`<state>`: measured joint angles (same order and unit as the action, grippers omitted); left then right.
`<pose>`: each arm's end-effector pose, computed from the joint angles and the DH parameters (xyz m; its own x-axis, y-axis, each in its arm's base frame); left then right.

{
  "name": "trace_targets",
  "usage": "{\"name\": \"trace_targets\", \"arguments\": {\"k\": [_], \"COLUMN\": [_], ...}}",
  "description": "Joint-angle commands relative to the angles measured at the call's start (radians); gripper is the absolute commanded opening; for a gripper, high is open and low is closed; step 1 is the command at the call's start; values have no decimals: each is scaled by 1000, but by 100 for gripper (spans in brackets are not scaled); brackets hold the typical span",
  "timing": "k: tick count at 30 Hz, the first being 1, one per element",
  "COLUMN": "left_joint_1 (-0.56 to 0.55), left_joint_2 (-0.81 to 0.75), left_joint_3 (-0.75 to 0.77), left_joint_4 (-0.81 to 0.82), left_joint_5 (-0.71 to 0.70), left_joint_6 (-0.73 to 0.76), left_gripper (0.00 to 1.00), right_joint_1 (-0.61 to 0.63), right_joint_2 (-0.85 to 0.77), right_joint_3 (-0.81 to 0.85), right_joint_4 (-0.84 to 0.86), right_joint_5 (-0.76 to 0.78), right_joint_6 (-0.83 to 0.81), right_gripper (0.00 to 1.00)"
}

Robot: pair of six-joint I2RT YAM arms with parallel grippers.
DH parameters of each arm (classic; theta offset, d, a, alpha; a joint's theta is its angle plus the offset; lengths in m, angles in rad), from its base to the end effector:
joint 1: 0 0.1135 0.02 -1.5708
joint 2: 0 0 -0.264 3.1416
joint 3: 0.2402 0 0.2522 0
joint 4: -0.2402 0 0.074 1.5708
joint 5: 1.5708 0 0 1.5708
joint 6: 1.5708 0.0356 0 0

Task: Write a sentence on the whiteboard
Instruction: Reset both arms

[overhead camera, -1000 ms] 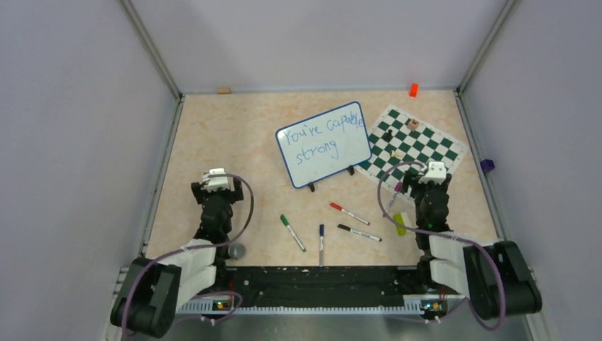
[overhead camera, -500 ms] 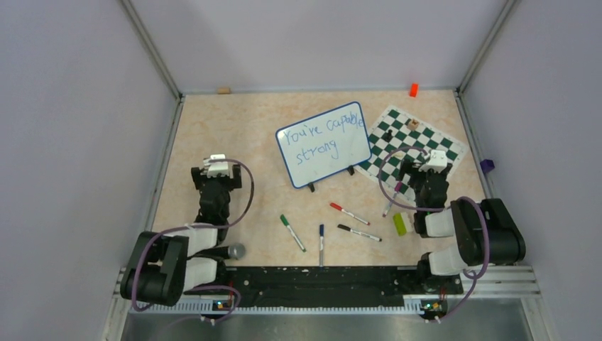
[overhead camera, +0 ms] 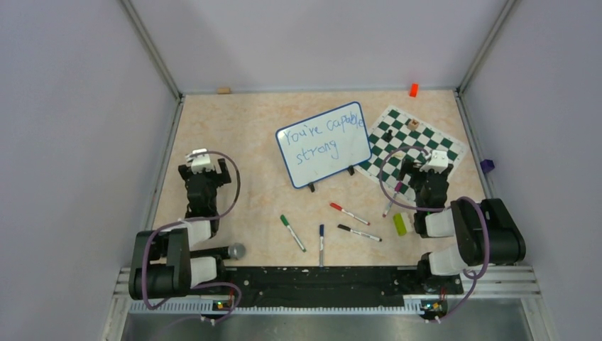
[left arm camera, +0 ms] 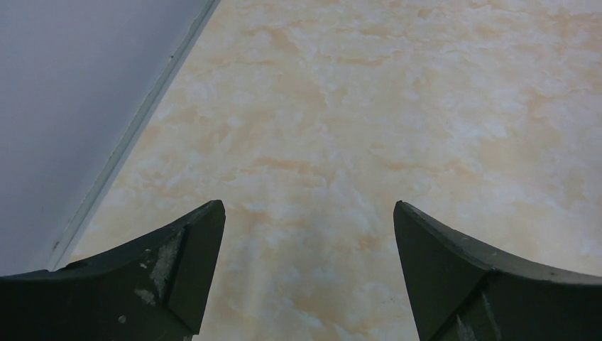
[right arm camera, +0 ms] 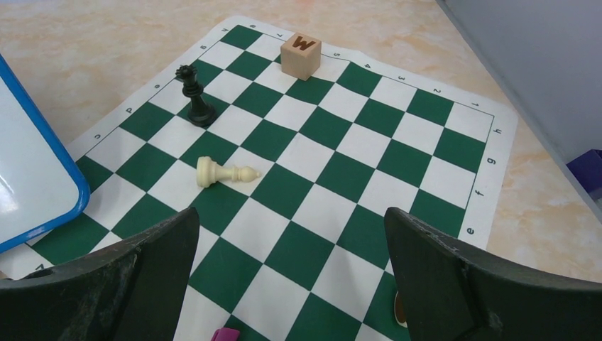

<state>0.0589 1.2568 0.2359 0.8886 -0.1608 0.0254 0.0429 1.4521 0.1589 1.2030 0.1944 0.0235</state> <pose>0.2251 0.0190 0.1727 -0.1371 0.0170 -0.9904 -0.2131 0.9759 0.0463 0.2221 0.0027 0.1467 -0.0864 0.0194 -0.9961 0.1522 0.9883 0.0060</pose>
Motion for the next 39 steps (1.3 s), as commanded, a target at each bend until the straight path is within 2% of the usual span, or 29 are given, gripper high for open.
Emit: {"name": "trace_targets", "arguments": {"k": [1, 7, 10, 11, 14, 15, 16, 17, 18, 21, 25, 39], "left_joint_1": [48, 99, 99, 96, 81, 80, 68, 50, 39, 62, 62, 62], "left_joint_2": [-33, -43, -66, -23, 279, 260, 158, 136, 168, 221, 206, 212], "left_joint_3": [-32, -39, -55, -84, -154, -130, -83, -12, 42, 36, 63, 63], "left_joint_4": [95, 95, 90, 187, 714, 575, 343, 184, 123, 249, 173, 179], "left_joint_5": [95, 151, 307, 325, 320, 337, 353, 372, 398, 344, 347, 343], "left_joint_6": [-74, -102, -99, -105, -89, -81, -47, -6, 12, -22, -46, -42], "left_gripper": [91, 88, 90, 90, 92, 91, 91, 98, 99, 99, 99, 99], "right_joint_1": [-7, -8, -7, -7, -7, -7, -8, -8, -8, -7, -7, -8], "right_joint_2": [1, 1, 1, 2, 2, 2, 1, 2, 2, 2, 2, 2], "right_joint_3": [22, 22, 22, 22, 22, 22, 23, 23, 22, 22, 24, 23], "right_joint_4": [18, 19, 18, 18, 18, 18, 17, 17, 18, 18, 17, 17], "right_joint_5": [7, 7, 7, 7, 8, 8, 9, 9, 11, 10, 10, 11], "right_joint_6": [16, 15, 15, 15, 15, 15, 15, 15, 15, 15, 15, 15], "right_gripper": [99, 99, 99, 99, 99, 99, 99, 99, 99, 99, 99, 99]}}
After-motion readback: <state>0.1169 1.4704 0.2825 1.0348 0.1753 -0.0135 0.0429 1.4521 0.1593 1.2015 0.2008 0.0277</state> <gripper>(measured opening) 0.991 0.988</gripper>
